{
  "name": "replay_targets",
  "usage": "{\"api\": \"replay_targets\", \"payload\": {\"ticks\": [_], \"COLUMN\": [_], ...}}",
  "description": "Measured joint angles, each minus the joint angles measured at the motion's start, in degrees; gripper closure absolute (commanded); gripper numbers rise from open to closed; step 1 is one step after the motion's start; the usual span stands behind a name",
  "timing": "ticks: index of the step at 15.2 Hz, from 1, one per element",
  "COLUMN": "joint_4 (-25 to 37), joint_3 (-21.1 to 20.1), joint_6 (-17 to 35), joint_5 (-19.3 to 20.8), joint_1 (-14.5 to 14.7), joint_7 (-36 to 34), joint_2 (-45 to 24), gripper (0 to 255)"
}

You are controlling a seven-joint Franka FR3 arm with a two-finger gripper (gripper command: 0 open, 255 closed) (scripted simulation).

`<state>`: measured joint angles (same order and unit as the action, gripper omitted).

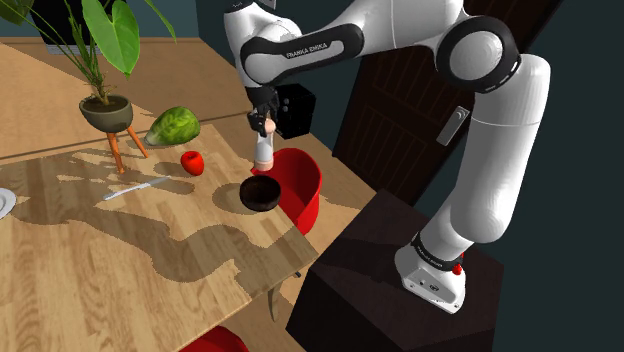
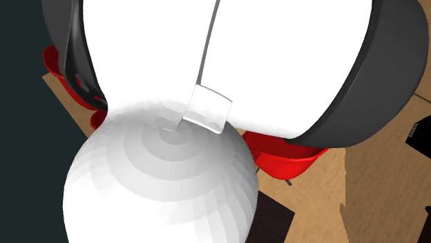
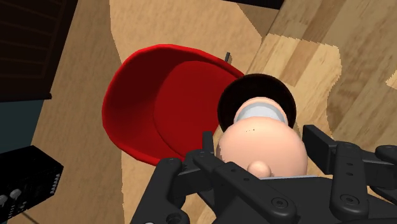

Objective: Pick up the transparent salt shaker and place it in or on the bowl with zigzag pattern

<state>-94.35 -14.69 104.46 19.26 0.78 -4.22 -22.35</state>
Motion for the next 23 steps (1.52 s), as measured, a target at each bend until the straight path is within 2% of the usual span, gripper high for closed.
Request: {"api": "replay_targets", "payload": {"ticks": [23], "joint_4": [-6.0], "joint_3": [1.6], "joint_6": [13.0], "joint_5": [3.4], "joint_1": [0.1], "joint_7": [-3.8], "joint_2": [-7.8], "gripper": [255]}}
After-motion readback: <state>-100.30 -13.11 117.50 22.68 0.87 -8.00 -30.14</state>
